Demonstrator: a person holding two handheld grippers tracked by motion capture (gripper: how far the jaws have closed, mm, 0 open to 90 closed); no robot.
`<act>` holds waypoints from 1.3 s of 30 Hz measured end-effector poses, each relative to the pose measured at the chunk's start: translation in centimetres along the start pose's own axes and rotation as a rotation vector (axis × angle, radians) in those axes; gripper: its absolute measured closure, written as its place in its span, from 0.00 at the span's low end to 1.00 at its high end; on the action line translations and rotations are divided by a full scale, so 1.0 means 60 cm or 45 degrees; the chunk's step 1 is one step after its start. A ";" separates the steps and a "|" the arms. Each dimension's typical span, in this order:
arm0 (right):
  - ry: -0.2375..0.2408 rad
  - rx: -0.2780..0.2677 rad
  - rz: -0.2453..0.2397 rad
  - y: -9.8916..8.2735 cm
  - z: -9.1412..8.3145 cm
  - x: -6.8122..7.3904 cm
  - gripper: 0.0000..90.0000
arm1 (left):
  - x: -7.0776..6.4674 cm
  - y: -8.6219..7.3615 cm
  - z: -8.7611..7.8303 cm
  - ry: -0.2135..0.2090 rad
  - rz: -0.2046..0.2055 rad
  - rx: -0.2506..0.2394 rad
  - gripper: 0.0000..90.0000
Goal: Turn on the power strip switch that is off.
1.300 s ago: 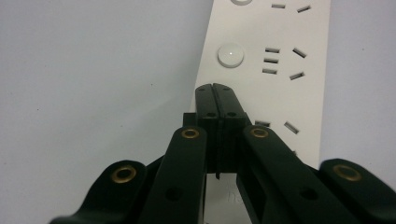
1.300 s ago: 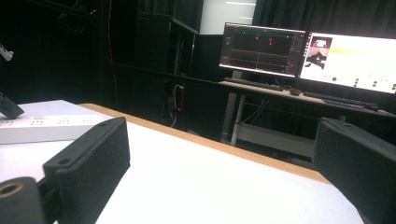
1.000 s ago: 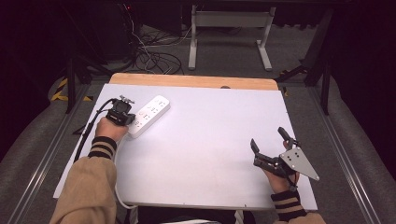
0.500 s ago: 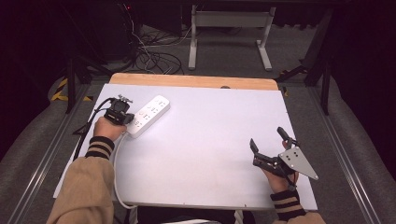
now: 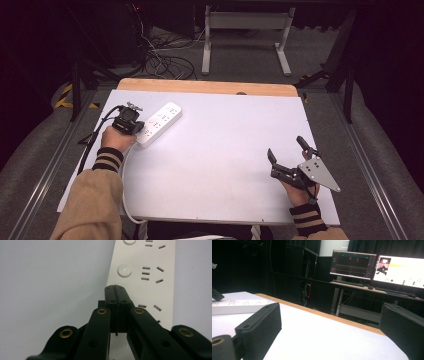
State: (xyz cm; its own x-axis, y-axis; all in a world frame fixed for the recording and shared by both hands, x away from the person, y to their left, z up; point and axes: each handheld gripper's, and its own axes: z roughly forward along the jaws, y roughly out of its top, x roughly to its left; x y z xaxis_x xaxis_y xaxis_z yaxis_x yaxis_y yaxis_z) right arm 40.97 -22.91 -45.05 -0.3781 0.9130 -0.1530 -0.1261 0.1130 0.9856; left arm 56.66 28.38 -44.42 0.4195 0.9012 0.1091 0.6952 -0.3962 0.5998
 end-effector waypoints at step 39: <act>-0.023 -0.052 0.039 0.010 -0.007 -0.011 0.05 | -0.077 -0.197 -0.244 0.235 -0.215 -1.164 1.00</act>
State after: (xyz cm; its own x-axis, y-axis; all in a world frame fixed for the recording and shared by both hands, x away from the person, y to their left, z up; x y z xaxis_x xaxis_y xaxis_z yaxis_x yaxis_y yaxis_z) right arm 40.76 -23.64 -44.40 -0.3660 0.9227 -0.1211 -0.1522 0.0690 0.9859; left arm 37.96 31.46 -40.42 0.2015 0.9786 0.0409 -0.0210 -0.0374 0.9991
